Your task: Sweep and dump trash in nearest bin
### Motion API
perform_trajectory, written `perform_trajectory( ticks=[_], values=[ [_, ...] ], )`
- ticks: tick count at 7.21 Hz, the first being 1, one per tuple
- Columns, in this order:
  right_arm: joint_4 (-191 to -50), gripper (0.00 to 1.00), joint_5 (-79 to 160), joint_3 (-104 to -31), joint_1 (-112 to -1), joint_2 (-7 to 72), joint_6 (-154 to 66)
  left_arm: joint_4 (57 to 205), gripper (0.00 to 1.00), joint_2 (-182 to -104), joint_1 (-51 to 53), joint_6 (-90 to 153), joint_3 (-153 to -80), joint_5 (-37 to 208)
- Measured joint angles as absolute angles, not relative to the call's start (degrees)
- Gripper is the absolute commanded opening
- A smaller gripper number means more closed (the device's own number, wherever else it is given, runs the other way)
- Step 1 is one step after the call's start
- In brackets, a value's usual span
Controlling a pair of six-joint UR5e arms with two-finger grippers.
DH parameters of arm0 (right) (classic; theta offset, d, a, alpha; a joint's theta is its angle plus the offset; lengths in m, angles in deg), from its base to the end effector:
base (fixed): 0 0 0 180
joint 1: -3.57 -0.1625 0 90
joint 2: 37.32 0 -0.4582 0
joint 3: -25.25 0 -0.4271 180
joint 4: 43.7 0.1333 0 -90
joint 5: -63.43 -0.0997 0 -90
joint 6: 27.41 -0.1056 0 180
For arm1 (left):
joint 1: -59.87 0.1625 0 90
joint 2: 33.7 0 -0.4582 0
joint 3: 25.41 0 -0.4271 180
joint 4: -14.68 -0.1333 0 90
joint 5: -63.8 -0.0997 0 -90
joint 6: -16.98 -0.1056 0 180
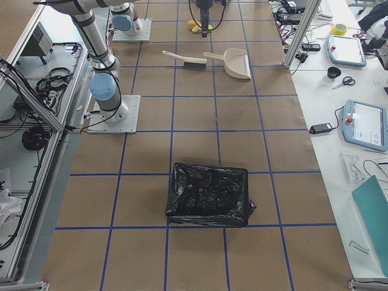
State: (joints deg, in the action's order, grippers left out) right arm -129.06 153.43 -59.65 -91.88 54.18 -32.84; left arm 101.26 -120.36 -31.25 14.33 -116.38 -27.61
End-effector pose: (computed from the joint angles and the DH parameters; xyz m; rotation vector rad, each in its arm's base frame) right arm 0.1817 -0.5005 0.5675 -0.0005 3.1379 -0.0534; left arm -0.1406 -0.5072 0.5426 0.1004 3.1101 -0.1568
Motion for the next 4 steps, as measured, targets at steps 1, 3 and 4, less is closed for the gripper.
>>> perform_trajectory(
  ticks=[1,3,4],
  values=[
    [-129.0,1.00,153.5,-59.9,-91.9,54.2,-33.0,101.3,1.00,-120.4,-31.3,14.4,-116.4,-27.6],
    [-129.0,1.00,153.4,-60.4,-91.9,54.2,-33.2,100.9,1.00,-120.3,-31.2,14.2,-116.3,-27.6],
    [-129.0,1.00,153.4,-60.5,-91.9,54.2,-33.3,100.3,1.00,-120.4,-31.2,14.0,-116.3,-27.7]
  ],
)
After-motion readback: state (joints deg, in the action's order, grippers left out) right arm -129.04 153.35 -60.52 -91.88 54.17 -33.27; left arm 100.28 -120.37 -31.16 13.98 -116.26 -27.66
